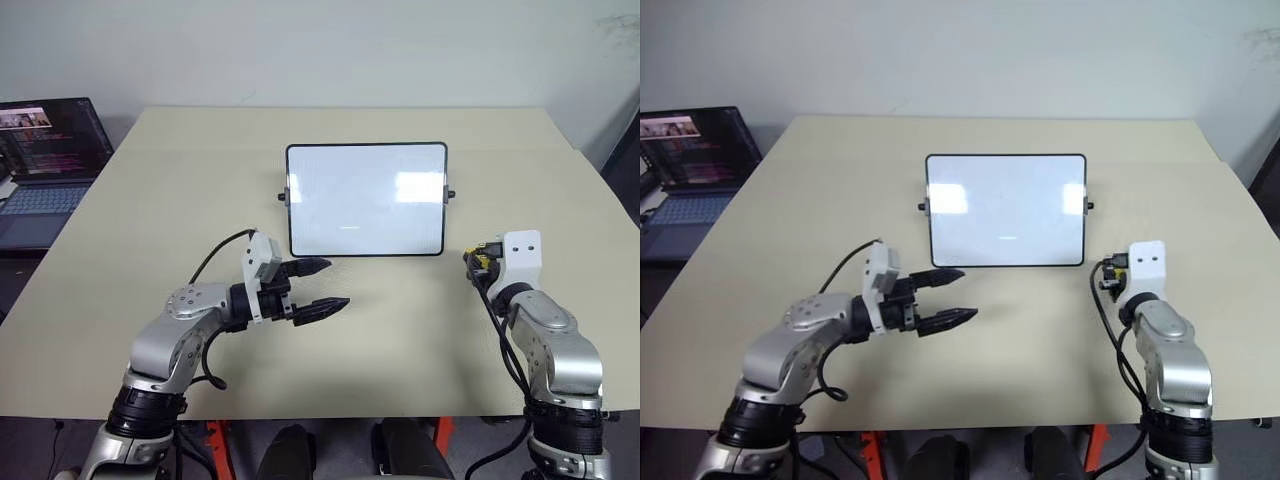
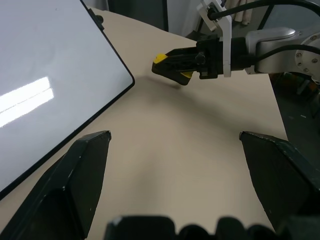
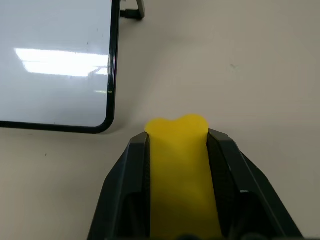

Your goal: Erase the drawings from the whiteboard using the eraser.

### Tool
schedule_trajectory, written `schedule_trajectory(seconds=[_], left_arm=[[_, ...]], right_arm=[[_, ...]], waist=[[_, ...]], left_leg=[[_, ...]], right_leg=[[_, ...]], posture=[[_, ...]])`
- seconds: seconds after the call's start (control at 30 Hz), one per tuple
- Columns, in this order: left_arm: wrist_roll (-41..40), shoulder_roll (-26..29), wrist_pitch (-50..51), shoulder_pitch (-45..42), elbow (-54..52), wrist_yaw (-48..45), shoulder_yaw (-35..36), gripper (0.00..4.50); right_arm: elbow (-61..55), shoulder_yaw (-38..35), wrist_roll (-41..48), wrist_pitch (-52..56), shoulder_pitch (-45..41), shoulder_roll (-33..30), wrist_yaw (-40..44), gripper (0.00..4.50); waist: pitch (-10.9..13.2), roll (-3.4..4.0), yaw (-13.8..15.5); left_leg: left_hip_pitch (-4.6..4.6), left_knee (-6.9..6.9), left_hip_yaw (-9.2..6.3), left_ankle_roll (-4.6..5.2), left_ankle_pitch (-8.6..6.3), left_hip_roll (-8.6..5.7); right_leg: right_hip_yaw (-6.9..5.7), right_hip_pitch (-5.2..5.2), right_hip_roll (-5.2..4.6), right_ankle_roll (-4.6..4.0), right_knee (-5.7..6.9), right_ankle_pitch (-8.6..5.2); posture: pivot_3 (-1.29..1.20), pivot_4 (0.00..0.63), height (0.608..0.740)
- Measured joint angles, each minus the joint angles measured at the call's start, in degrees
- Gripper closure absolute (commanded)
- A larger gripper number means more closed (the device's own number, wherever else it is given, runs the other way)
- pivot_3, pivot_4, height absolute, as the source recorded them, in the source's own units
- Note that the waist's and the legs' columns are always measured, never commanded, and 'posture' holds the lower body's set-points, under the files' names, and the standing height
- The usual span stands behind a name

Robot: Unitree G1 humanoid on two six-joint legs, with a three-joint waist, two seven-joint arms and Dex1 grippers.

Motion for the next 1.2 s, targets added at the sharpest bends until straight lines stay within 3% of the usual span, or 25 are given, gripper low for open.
schedule_trajectory(seconds=[0.47, 1.2], left_arm=[[0.07, 0.2, 0.43, 0.61, -0.3, 1.49, -0.02, 0.0], [0.02, 0.75, 0.76, 2.39, -1.1, 2.54, 0.5, 0.0]], right_arm=[[9.25, 2.17, 0.56, -4.03, -4.4, -0.63, 0.11, 3.23], [14.34, 1.85, 2.24, -6.55, -6.06, -4.81, 1.68, 3.23]], waist=[[0.0, 0.0, -0.06], [0.0, 0.0, -0.01]], left_leg=[[0.0, 0.0, 0.0, 0.0, 0.0, 0.01], [0.0, 0.0, 0.01, 0.0, 0.0, 0.01]], right_leg=[[0.0, 0.0, 0.0, -0.01, 0.01, 0.0], [0.01, 0.0, 0.0, -0.01, 0.01, 0.0]], posture=[[0.0, 0.15, 0.74], [0.0, 0.15, 0.74]])
